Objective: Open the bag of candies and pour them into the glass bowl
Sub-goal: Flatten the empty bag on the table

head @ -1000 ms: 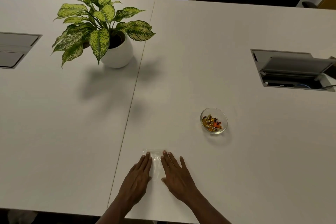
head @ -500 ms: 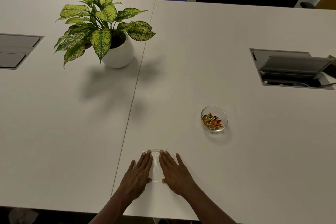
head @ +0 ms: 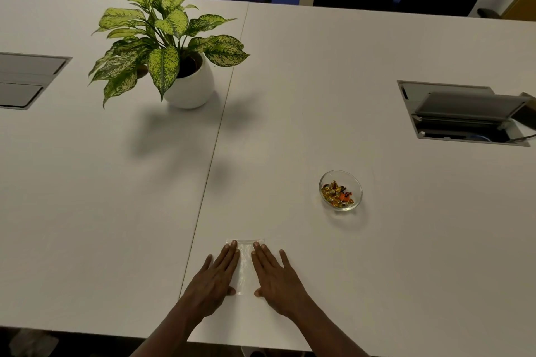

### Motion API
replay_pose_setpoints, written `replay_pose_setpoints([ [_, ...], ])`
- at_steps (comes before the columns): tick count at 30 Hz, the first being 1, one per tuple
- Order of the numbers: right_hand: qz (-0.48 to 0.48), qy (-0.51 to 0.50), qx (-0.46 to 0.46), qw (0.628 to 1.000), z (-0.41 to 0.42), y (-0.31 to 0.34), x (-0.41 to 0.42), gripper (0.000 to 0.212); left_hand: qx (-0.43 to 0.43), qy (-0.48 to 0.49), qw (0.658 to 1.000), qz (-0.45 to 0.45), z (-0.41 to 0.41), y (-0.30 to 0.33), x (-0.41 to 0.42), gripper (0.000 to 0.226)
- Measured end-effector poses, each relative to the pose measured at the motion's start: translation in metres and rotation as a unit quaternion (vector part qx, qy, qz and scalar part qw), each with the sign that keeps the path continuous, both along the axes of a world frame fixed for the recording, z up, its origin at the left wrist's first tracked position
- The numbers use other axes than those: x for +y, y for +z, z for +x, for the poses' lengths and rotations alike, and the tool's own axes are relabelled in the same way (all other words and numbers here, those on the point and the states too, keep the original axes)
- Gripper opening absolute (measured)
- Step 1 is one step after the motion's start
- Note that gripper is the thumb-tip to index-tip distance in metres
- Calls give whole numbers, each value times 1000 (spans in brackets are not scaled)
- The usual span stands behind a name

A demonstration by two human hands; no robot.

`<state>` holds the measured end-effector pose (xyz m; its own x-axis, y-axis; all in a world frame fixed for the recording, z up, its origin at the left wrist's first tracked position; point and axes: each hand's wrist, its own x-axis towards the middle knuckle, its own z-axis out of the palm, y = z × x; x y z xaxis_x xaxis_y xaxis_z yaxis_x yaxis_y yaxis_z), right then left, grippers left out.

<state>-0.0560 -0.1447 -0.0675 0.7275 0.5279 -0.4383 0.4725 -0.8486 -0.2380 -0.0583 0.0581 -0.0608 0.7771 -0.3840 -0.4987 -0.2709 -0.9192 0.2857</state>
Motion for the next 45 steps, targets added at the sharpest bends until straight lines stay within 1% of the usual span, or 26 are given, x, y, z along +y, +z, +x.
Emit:
replay_pose_setpoints([
  [9, 23, -12, 6, 1000, 1, -6, -1, 83, -8, 17, 1000, -7, 0, -1, -3, 86],
  [15, 58, -46, 0, 997, 2, -6, -8, 76, -16, 33, 999, -29, -5, 3, -8, 81],
  [20, 86, -77, -19, 993, 2, 1, -27, 68, -56, 51, 996, -54, -12, 1, -13, 71],
  [25, 89, -117, -30, 989, 0, 10, -52, 63, -85, 78, 990, -81, -9, 1, -8, 63],
  [28, 95, -134, -28, 986, -2, 12, -61, 62, -131, 65, 985, -90, -9, 2, -5, 48],
  [29, 94, -137, -31, 986, -2, 12, -63, 61, -127, 62, 986, -94, -8, 6, -5, 55],
  [30, 94, -138, -32, 985, -3, 12, -64, 60, -143, 45, 983, -103, -7, 8, -6, 63],
  [31, 95, -139, -31, 985, -3, 12, -64, 59, -147, 51, 981, -116, -6, 11, -6, 61],
  [32, 97, -137, -29, 985, -4, 11, -64, 59, -150, 49, 979, -126, -6, 13, -7, 58],
  [33, 98, -132, -26, 986, -4, 10, -63, 58, -151, 46, 978, -137, -5, 14, -7, 62],
  [35, 95, -107, -16, 990, -6, 7, -60, 57, -157, 45, 974, -157, -7, 12, -8, 80],
  [36, 96, -92, -11, 991, -7, 6, -57, 56, -156, 52, 972, -165, -9, 10, -8, 83],
  [37, 98, -78, -8, 992, -8, 4, -54, 56, -137, 57, 975, -166, -10, 10, -7, 80],
  [38, 100, -66, -9, 993, -10, 3, -51, 55, -129, 61, 976, -164, -10, 8, -5, 71],
  [39, 101, -55, -12, 993, -12, 1, -47, 54, -121, 71, 979, -151, -10, 8, -4, 55],
  [40, 101, -46, -15, 994, -13, 0, -44, 54, -120, 74, 980, -140, -10, 6, -3, 43],
  [45, 87, -17, -32, 996, -17, -2, -37, 53, -123, 53, 981, -140, -10, -1, 3, 60],
])
